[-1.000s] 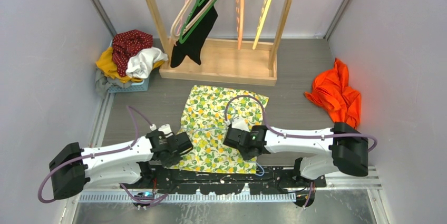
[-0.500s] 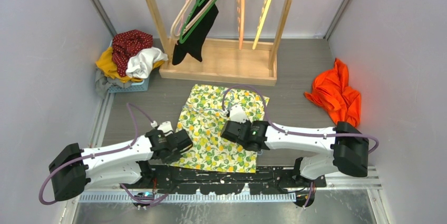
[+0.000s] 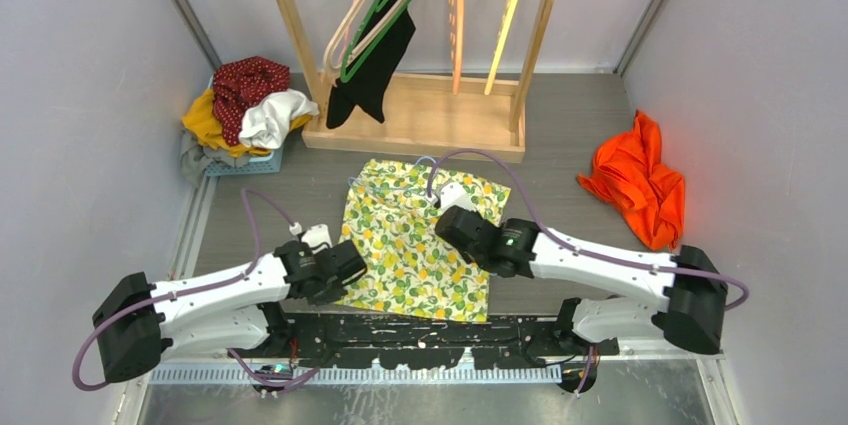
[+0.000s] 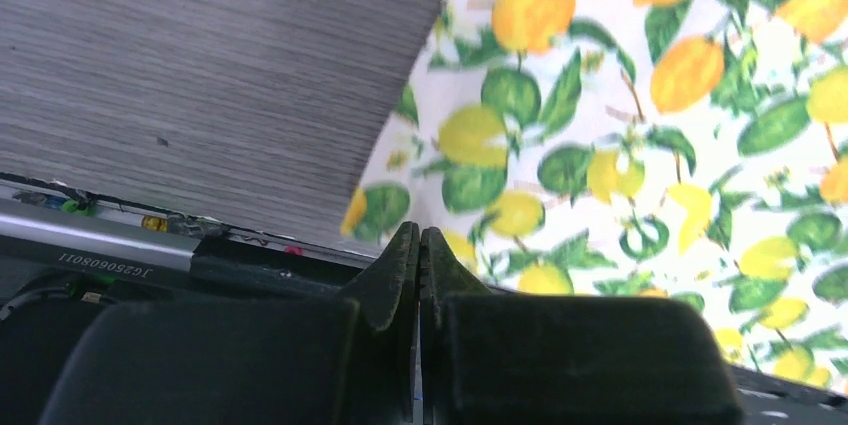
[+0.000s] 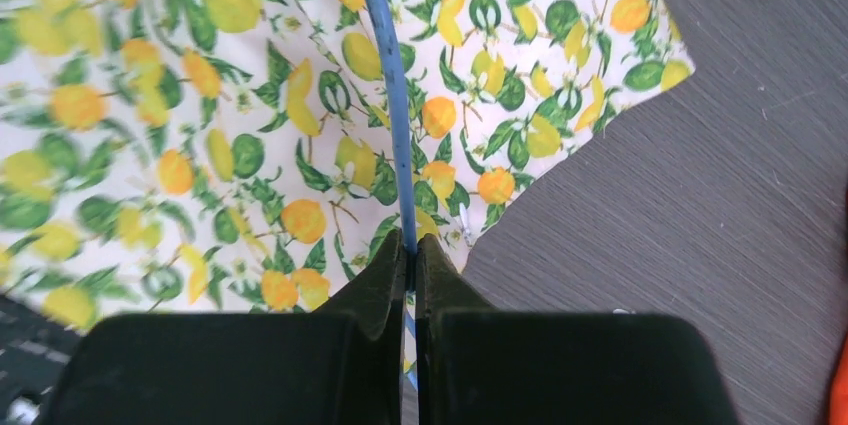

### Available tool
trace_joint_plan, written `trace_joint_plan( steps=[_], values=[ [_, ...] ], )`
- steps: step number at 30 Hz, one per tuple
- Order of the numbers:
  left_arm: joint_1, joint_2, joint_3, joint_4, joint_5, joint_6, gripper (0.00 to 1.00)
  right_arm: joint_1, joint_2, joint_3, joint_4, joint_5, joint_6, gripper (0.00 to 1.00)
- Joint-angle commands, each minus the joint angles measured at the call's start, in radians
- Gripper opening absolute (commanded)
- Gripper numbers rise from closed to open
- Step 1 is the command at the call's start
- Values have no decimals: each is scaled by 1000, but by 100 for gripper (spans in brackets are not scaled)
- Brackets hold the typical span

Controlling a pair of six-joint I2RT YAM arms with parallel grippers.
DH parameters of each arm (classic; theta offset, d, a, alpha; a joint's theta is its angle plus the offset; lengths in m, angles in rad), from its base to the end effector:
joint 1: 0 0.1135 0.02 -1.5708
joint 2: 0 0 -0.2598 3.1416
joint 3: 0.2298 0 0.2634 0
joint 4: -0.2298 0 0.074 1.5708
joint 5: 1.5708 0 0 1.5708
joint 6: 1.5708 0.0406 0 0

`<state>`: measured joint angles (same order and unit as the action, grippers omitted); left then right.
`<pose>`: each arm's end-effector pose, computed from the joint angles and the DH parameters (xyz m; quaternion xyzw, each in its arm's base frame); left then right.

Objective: Place the skirt on the hanger
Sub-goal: Hang the skirt on the hanger, then place the hanger at the clothesline.

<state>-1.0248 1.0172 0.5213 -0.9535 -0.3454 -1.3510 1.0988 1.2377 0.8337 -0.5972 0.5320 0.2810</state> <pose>0.0902 -0.1220 0.1539 -0.1699 0.9686 0.0086 0.1814 0.1335 0.2162 0.2216 -0.3004 0.8790 -0.0221 0.3697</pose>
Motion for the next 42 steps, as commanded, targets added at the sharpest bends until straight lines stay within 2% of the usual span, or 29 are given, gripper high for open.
trace_joint_plan(
  steps=[1, 7, 13, 19, 24, 28, 35, 39, 42],
  values=[
    [8, -12, 97, -47, -52, 66, 0, 18, -117, 113, -46, -109, -26, 1],
    [36, -43, 170, -108, -81, 126, 1, 31, -104, 190, -192, -185, -46, 1],
    [62, -73, 210, -159, -103, 158, 1, 33, -115, 274, -236, -129, -43, 1],
    [65, -88, 262, -198, -130, 166, 0, 32, -98, 520, -372, -94, -44, 1],
    [63, -82, 325, -137, -103, 222, 1, 32, -29, 694, -445, -62, -70, 1],
    [64, -65, 387, -106, -116, 285, 4, 29, 61, 868, -528, -14, -44, 1],
    [64, -75, 456, -126, -143, 314, 5, 24, 211, 1211, -764, 72, 38, 1],
    [64, -94, 447, -129, -131, 316, 4, 22, 237, 1302, -863, 113, 84, 1],
    [64, -115, 437, -134, -127, 315, 4, 23, 220, 1329, -901, 83, 120, 1]
  ],
)
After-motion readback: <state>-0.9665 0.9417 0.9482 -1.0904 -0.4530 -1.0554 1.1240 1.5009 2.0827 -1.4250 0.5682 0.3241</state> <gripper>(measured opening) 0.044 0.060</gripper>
